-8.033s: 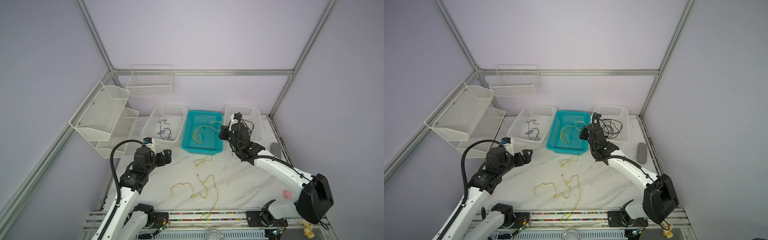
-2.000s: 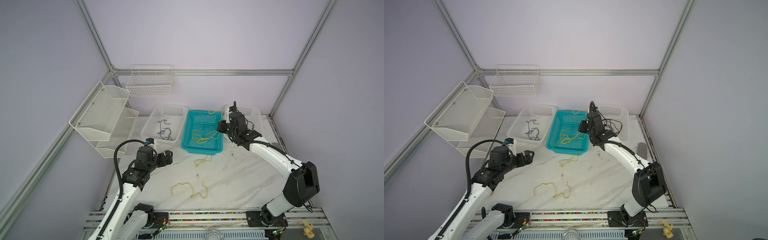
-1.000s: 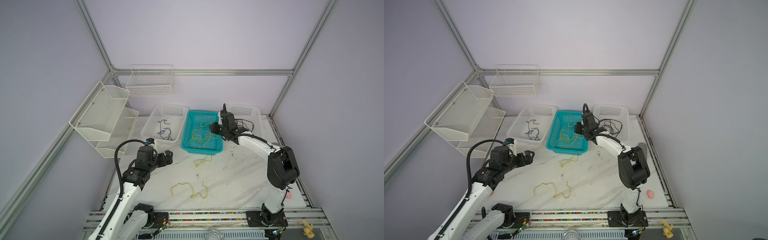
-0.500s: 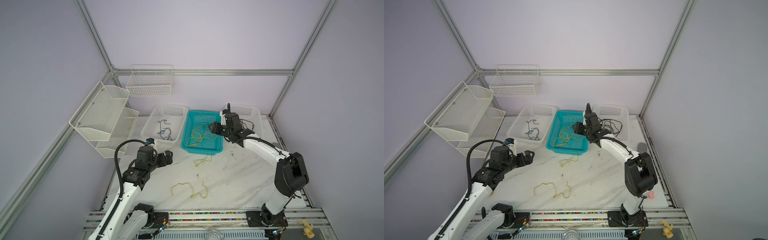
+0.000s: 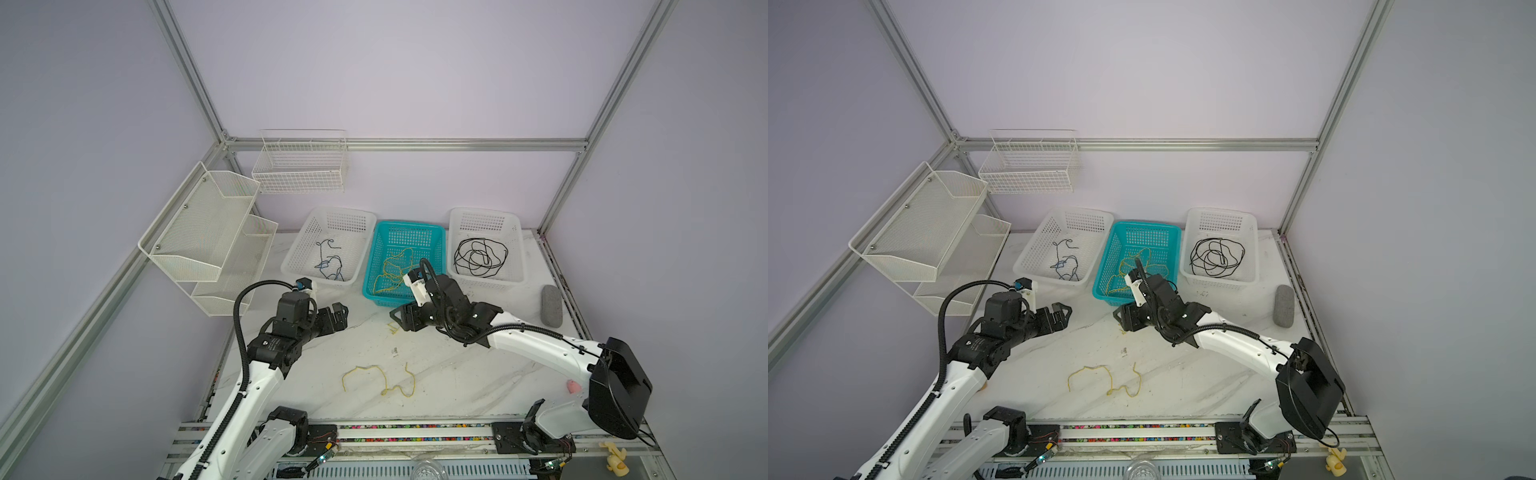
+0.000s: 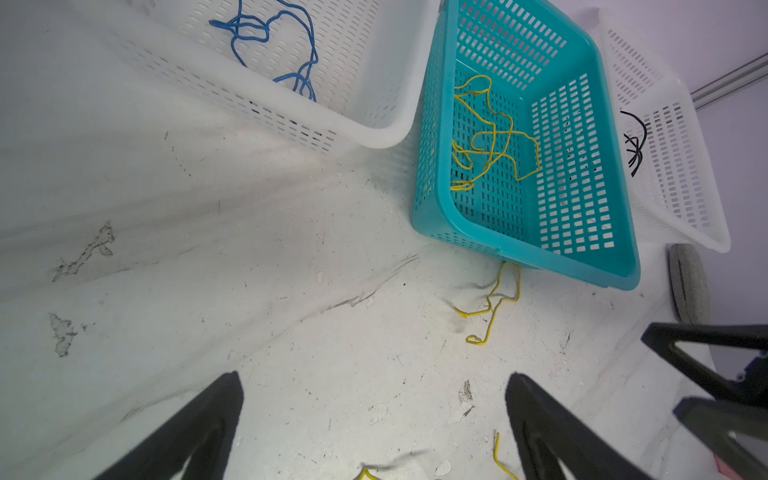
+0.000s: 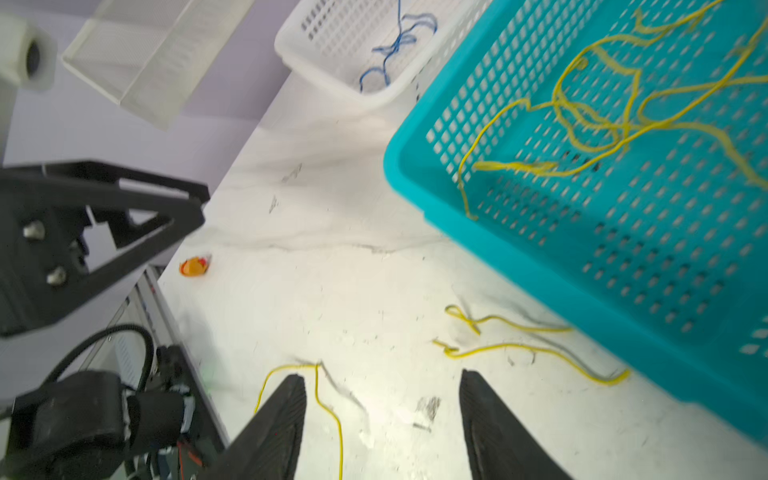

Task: Untangle the cables
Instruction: 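Move the right gripper back to the yellow wires near the left gripper, then grasp a yellow wire on the table with the right gripper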

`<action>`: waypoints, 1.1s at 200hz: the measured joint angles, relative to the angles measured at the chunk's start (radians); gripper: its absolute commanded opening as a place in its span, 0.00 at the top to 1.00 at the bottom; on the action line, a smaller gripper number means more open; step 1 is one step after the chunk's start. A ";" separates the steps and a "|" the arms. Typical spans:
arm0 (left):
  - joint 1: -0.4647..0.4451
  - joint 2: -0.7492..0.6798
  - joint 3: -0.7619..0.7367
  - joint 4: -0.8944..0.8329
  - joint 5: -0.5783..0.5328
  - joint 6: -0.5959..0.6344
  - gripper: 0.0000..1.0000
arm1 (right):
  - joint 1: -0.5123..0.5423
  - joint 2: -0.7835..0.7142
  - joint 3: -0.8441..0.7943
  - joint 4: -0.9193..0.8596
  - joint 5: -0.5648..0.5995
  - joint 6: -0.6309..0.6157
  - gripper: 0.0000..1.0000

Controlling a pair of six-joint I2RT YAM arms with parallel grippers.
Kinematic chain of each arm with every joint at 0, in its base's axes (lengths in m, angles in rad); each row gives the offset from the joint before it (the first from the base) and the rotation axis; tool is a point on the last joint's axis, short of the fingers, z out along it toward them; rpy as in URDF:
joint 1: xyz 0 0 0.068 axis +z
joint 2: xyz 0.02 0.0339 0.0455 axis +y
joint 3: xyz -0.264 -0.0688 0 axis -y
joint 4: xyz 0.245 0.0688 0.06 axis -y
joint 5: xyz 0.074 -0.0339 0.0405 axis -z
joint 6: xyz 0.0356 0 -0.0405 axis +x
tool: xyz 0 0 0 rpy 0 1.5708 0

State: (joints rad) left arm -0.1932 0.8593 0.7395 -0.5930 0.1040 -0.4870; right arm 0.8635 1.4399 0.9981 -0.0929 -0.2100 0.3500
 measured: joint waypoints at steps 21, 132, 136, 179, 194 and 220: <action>-0.006 -0.002 0.000 -0.009 0.016 -0.010 0.00 | 0.061 -0.029 -0.071 0.002 -0.001 -0.001 0.38; -0.245 -0.049 -0.002 -0.027 0.024 -0.026 0.00 | 0.280 0.127 -0.161 0.022 -0.010 -0.016 0.45; -0.246 -0.056 -0.002 -0.027 0.018 -0.019 0.00 | 0.282 0.133 -0.161 0.025 -0.009 -0.016 0.45; -0.246 -0.145 -0.019 -0.027 -0.036 0.036 0.00 | 0.291 0.182 -0.160 0.061 -0.001 -0.014 0.50; -0.246 -0.154 -0.020 -0.029 -0.055 0.044 0.00 | 0.298 0.203 -0.158 0.075 0.005 -0.011 0.54; -0.246 -0.155 -0.032 -0.026 -0.068 0.057 0.00 | 0.305 0.240 -0.147 0.082 0.013 -0.005 0.64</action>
State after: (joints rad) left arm -0.4393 0.7040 0.7074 -0.6186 0.0357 -0.4297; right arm 1.1683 1.6802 0.8509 -0.0109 -0.1974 0.3450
